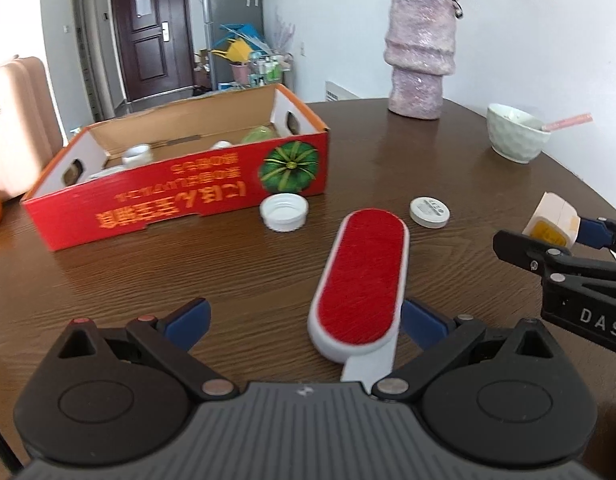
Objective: Organize rigid objects
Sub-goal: 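Close the left gripper on the red lint brush and lift it, then carry the lint brush and plug adapter over the red box with both grippers, then open both grippers to drop the brush and adapter into the red box, then raise both open grippers up away from the red box, then lower the right gripper onto the round white disc cap and close it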
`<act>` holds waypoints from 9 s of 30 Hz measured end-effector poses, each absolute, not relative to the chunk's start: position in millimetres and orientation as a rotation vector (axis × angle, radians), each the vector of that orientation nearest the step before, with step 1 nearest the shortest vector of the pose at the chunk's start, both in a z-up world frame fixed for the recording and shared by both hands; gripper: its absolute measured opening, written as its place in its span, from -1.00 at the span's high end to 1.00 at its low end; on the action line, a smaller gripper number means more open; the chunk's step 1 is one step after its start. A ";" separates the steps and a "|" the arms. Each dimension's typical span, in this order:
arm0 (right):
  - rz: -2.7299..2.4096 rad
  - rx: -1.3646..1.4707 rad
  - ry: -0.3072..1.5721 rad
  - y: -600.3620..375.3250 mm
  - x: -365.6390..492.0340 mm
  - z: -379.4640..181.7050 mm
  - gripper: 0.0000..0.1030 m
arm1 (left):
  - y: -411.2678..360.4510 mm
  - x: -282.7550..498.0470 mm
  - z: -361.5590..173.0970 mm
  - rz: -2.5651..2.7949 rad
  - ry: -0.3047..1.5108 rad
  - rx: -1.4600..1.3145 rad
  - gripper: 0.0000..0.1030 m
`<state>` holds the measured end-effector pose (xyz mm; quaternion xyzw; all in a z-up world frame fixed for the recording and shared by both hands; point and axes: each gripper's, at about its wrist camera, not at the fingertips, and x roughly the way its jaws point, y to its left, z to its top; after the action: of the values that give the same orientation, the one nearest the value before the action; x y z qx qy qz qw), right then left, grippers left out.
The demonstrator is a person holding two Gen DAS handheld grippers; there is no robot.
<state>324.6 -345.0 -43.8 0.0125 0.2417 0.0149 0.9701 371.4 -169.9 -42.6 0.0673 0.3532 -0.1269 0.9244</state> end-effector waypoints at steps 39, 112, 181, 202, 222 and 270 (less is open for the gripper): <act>0.027 0.052 0.445 -321.0 315.8 -42.7 -0.14 | -149.2 354.8 -28.2 -0.272 0.638 0.107 -0.09; 0.116 0.081 0.357 -191.2 447.3 10.0 -0.14 | -22.7 444.7 29.6 -0.029 0.493 -0.048 -0.09; 0.043 0.006 0.488 -182.1 566.9 -5.2 -1.00 | -3.0 563.4 28.4 0.046 0.538 -0.058 -1.00; 0.060 -0.029 0.436 -203.7 505.7 15.8 -1.00 | -8.8 508.7 39.0 0.033 0.484 -0.049 -1.00; 0.036 -0.021 0.426 -242.7 426.2 1.1 -1.00 | -22.2 427.5 15.8 0.014 0.484 -0.082 -1.00; -0.107 0.076 0.697 -332.3 454.5 -84.2 0.25 | -48.2 384.7 -30.7 -0.020 0.598 -0.044 -1.00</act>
<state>454.5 -332.3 -84.2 0.0373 0.3412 -0.0526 0.9378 384.7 -48.2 -30.8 -0.0217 0.2946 -0.0100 0.9553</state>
